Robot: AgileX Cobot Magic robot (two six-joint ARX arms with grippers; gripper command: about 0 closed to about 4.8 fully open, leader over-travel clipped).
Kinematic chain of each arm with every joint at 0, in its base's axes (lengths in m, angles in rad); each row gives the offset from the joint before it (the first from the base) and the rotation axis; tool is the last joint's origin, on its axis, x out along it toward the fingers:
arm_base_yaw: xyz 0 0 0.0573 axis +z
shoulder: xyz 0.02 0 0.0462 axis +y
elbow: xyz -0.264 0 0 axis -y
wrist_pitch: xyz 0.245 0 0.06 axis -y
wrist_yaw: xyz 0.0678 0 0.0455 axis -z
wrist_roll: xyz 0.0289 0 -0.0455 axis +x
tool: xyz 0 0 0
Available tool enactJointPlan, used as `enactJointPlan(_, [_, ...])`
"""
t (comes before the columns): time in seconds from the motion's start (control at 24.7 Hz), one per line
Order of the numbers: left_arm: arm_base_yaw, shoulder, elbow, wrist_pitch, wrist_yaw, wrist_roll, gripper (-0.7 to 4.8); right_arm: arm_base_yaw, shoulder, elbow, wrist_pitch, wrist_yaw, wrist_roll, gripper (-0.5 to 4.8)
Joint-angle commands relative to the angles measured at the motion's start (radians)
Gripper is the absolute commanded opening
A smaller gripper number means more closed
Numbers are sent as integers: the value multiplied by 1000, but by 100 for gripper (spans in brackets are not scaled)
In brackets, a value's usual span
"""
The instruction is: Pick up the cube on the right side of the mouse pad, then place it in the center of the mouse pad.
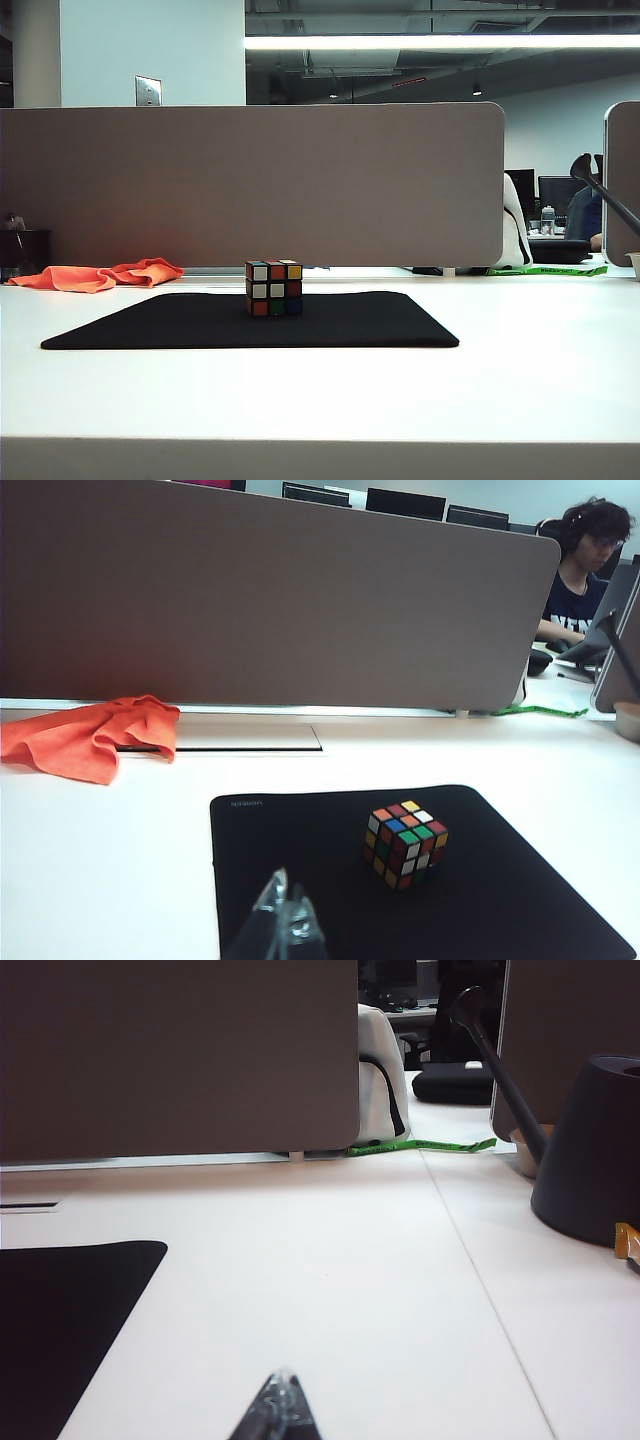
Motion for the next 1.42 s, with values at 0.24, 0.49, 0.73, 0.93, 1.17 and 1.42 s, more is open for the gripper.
enactJointPlan(0.24, [0,1,-71,89,90,31,-6,0,-16,-46,27,5,3,-5])
enactJointPlan(0.49, [0,1,-110,134,138,56,-6,-1,-16,-66,31,8,-9,-5])
enactJointPlan(0.73, [0,1,-179,230,188,76,-6,0,-16,-66,27,7,-12,-5])
enactJointPlan(0.93, [1,1,-258,313,119,75,-6,0,-16,-66,20,6,-11,-5])
enactJointPlan(1.17, [1,1,-305,334,-18,113,-6,0,-16,-66,19,6,-11,-5])
enactJointPlan(1.42, [58,1,-305,335,-13,127,-6,0,-16,-66,15,4,-11,-5])
